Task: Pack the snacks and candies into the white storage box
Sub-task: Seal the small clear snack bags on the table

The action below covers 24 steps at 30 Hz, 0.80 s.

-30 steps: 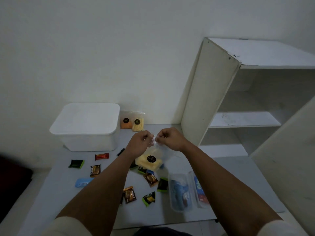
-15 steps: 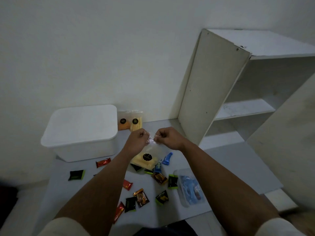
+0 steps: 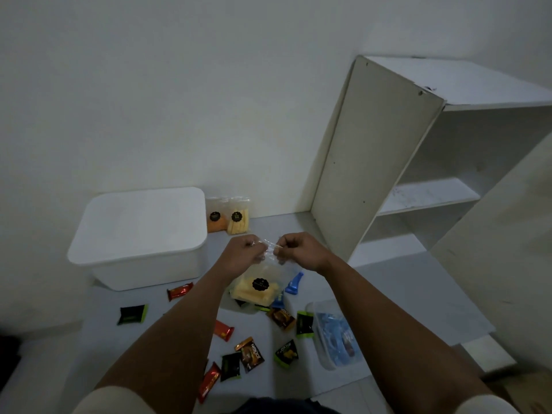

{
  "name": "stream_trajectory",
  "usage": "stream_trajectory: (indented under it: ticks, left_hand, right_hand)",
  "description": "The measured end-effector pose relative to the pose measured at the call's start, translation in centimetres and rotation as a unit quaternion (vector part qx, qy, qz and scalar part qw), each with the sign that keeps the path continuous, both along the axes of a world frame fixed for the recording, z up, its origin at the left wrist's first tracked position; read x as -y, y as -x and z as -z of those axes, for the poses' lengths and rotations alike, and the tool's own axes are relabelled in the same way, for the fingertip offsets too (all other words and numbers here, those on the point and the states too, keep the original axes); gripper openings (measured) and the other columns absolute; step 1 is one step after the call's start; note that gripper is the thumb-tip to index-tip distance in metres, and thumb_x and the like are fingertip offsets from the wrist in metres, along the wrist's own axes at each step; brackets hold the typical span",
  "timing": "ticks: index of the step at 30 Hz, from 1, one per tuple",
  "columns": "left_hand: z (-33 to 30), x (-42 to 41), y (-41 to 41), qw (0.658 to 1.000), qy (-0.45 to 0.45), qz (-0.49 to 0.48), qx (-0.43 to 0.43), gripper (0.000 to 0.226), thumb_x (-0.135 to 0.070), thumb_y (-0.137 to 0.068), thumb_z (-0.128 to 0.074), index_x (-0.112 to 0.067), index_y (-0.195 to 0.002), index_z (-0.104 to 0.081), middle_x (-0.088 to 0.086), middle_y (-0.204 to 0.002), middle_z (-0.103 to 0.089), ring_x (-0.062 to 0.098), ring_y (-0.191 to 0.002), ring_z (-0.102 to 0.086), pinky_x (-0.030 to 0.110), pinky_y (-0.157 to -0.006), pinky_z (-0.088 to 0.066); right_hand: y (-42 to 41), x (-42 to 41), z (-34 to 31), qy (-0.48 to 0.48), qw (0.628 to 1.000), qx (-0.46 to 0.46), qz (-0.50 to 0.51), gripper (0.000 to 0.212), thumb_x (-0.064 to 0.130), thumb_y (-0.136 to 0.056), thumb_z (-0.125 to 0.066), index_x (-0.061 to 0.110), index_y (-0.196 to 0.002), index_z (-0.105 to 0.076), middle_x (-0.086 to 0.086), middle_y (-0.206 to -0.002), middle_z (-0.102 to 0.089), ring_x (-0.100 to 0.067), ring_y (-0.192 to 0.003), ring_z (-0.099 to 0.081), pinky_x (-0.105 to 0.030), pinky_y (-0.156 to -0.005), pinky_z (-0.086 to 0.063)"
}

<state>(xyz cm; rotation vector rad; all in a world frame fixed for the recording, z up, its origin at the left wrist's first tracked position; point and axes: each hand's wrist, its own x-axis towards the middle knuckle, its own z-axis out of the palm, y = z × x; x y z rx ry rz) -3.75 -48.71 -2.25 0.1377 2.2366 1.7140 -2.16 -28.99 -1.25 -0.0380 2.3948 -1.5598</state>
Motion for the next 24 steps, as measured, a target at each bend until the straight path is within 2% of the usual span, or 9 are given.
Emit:
stream_trajectory:
  ticks: [2,5,7,10,16,20,24]
  left_hand:
    - [-0.2,0.0,0.0,1.0,0.001,0.006,0.002,0.015,-0.011,-0.092,-0.062,-0.01,-0.08,-0.07,0.007,-0.076,-0.068,0.01,-0.067,-0.063,0.021,-0.067,-0.051]
    - [-0.6,0.2,0.3,1.0,0.005,0.008,-0.011,0.014,-0.011,-0.093,-0.062,-0.011,-0.08,-0.068,0.002,-0.071,-0.063,0.002,-0.059,-0.058,0.014,-0.06,-0.047]
    - [-0.9,0.3,0.7,1.0,0.013,-0.002,-0.016,0.016,-0.014,-0.093,-0.062,-0.013,-0.078,-0.066,0.0,-0.069,-0.061,0.002,-0.056,-0.056,0.019,-0.061,-0.046]
    - [-0.7,0.6,1.2,1.0,0.002,-0.021,-0.003,0.022,-0.017,-0.094,-0.063,-0.016,-0.071,-0.064,0.002,-0.068,-0.062,0.01,-0.061,-0.056,0.026,-0.066,-0.046]
    - [-0.9,0.7,1.1,0.999,-0.026,-0.01,0.015,0.02,-0.018,-0.092,-0.067,-0.016,-0.071,-0.068,-0.001,-0.066,-0.063,0.011,-0.062,-0.056,0.024,-0.064,-0.045]
    - [-0.7,1.0,1.5,1.0,-0.026,-0.006,0.015,0.016,-0.019,-0.09,-0.067,-0.011,-0.077,-0.072,0.002,-0.072,-0.064,0.016,-0.071,-0.057,0.031,-0.072,-0.046]
    - [-0.7,1.4,1.8,0.999,-0.037,-0.017,0.02,0.019,-0.02,-0.091,-0.067,-0.002,-0.086,-0.072,0.003,-0.075,-0.064,0.017,-0.074,-0.057,0.032,-0.074,-0.045]
  right_hand:
    - [0.4,0.0,-0.3,0.0,1.0,0.008,-0.009,0.009,0.005,-0.091,-0.069,-0.004,-0.092,-0.072,-0.014,-0.082,-0.072,-0.014,-0.07,-0.067,-0.02,-0.07,-0.055]
    - [0.7,0.2,-0.5,0.011,1.0,0.011,0.003,0.008,0.009,-0.09,-0.073,0.001,-0.09,-0.074,-0.013,-0.083,-0.073,-0.013,-0.069,-0.068,-0.021,-0.069,-0.056]
    - [0.8,0.2,-0.6,0.022,0.999,0.003,0.023,0.013,0.013,-0.09,-0.073,0.0,-0.092,-0.074,-0.012,-0.081,-0.074,-0.01,-0.066,-0.068,-0.019,-0.065,-0.053]
    - [0.8,0.1,-0.7,0.027,0.999,-0.004,0.035,0.023,0.018,-0.092,-0.072,-0.005,-0.097,-0.071,-0.013,-0.082,-0.073,-0.006,-0.063,-0.067,-0.02,-0.059,-0.05]
    - [1.0,0.7,-1.3,0.056,0.998,0.019,0.027,0.021,0.012,-0.093,-0.07,-0.008,-0.099,-0.068,-0.017,-0.084,-0.071,0.0,-0.052,-0.061,-0.012,-0.046,-0.041]
    - [1.0,0.8,-1.2,0.066,0.996,0.03,0.051,0.021,0.019,-0.088,-0.075,-0.001,-0.095,-0.072,-0.014,-0.083,-0.074,-0.006,-0.06,-0.066,-0.019,-0.051,-0.044]
    - [0.8,0.5,-0.7,0.112,0.99,0.053,0.071,0.019,0.018,-0.091,-0.07,0.001,-0.099,-0.07,-0.011,-0.087,-0.075,-0.011,-0.073,-0.071,-0.029,-0.069,-0.052]
